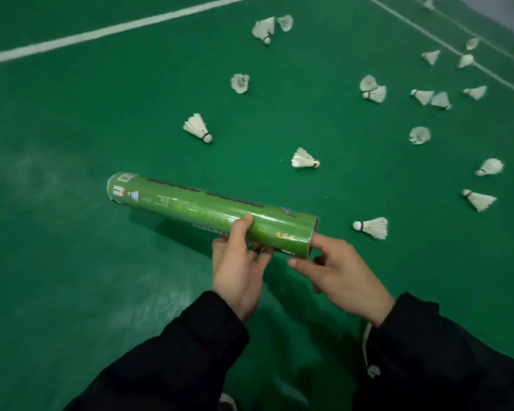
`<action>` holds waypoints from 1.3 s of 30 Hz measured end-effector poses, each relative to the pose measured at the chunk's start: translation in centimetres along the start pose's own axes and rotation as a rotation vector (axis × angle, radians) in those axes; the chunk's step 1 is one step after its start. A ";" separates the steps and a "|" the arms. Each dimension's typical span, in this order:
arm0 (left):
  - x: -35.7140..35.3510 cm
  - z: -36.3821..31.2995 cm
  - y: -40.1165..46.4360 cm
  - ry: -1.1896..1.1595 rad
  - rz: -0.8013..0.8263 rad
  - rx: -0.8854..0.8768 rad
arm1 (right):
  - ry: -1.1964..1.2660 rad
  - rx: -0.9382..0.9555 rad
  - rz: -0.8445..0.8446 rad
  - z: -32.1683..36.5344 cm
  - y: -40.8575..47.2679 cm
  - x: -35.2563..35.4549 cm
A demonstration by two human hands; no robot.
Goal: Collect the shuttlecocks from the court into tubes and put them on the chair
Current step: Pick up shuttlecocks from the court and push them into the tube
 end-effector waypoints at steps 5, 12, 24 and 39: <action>1.2 -1.3 1.4 0.110 -0.058 -0.076 | 0.240 -0.197 0.293 -3.4 4.1 -4.0; -0.8 0.8 5.8 0.273 -0.058 -0.112 | 0.715 -0.006 0.176 -7.4 4.1 1.6; -7.6 11.0 7.6 0.381 -0.171 -0.010 | 0.557 -0.342 -0.553 -32.6 3.2 19.4; -20.7 15.5 12.7 0.738 0.032 0.096 | 0.510 -0.116 0.009 -18.5 1.8 17.5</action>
Point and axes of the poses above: each hand's wrist, its own y-axis towards the middle knuckle, its own x-axis out of the back of the hand, z = x × y, the point moved 10 cm from there along y, towards the middle knuckle, and after that the axes turned 7 degrees about z, right-handed, at the moved point
